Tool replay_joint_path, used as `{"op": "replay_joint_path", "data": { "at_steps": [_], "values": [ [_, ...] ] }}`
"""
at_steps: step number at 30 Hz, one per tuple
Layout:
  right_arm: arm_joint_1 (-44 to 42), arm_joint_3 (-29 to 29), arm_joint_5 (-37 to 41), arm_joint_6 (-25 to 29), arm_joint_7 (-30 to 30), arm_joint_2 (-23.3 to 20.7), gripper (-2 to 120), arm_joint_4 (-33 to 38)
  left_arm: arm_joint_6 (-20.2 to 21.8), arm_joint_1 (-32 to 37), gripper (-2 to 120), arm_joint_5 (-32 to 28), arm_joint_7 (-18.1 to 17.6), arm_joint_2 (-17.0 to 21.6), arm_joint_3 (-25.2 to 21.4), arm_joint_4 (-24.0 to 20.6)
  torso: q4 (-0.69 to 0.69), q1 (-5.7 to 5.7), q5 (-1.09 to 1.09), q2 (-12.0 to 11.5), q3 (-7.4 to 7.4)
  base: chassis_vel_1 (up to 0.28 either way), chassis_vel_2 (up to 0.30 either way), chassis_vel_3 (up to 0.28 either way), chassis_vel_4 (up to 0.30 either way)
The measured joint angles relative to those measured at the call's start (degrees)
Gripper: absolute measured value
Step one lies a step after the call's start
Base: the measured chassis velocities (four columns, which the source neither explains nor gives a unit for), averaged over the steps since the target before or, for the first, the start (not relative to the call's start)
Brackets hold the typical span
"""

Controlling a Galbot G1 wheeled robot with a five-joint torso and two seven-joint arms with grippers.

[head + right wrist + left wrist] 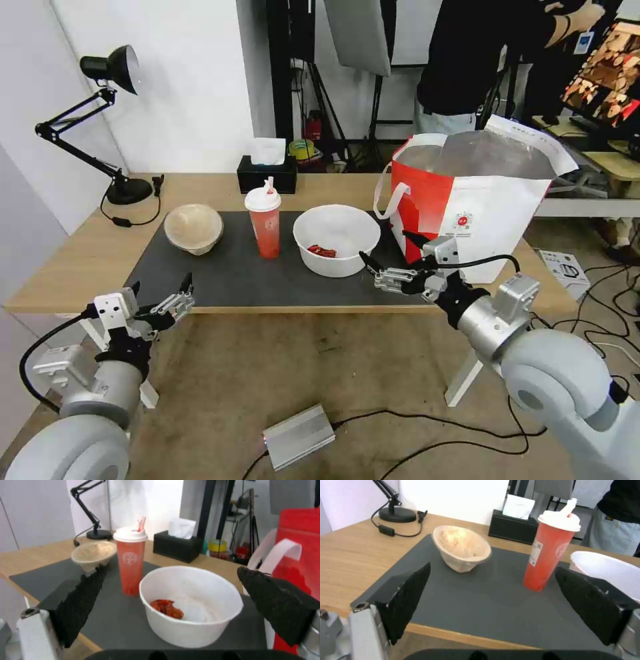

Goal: Pick up the trash from the table and place it into the takeout bag.

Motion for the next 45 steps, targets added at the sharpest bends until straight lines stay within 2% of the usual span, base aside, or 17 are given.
{"op": "replay_joint_path", "data": {
  "at_steps": [6, 10, 17, 20, 30, 45],
  "values": [
    [3.38, -1.81, 0.16, 1.60, -2.44, -0.95, 100, -2.15, 0.00, 0.03, 100, 0.05, 0.04, -0.08, 0.23, 0.04, 0.00, 0.00, 0.00, 0.00, 0.00, 0.000, 0.000, 0.000, 0.000],
    [9.51, -5.74, 0.01, 2.16, -5.34, -2.68, 100, -5.07, 0.19, 0.30, 100, 0.23, 0.19, -0.45, 0.60, 0.05, 0.00, 0.00, 0.00, 0.00, 0.00, 0.000, 0.000, 0.000, 0.000],
    [14.21, -9.62, -0.06, 2.07, -7.06, -4.33, 100, -7.45, 0.25, 0.50, 100, 0.26, 0.27, -0.58, 0.62, 0.08, 0.00, 0.00, 0.00, 0.00, 0.00, 0.000, 0.000, 0.000, 0.000],
    [20.25, -14.72, -0.06, 1.91, -8.21, -5.44, 100, -10.01, 0.30, 0.67, 100, 0.48, 0.41, -1.18, 0.86, 0.08, 0.00, 0.00, 0.00, 0.00, 0.00, 0.000, 0.000, 0.000, 0.000],
    [31.50, -24.48, 0.12, 1.66, -9.93, -5.14, 100, -15.40, 0.31, 1.18, 100, 1.17, 0.62, -1.82, 1.11, 0.04, 0.00, 0.00, 0.00, 0.00, 0.00, 0.000, 0.000, 0.000, 0.000],
    [39.26, -32.15, -0.83, 1.48, -13.76, -4.39, 100, -21.22, 0.29, 1.48, 100, 2.06, 0.76, -2.38, 1.51, -0.24, 0.00, -0.01, 0.00, 0.00, 0.00, 0.000, 0.000, 0.000, 0.000]
  ]
}}
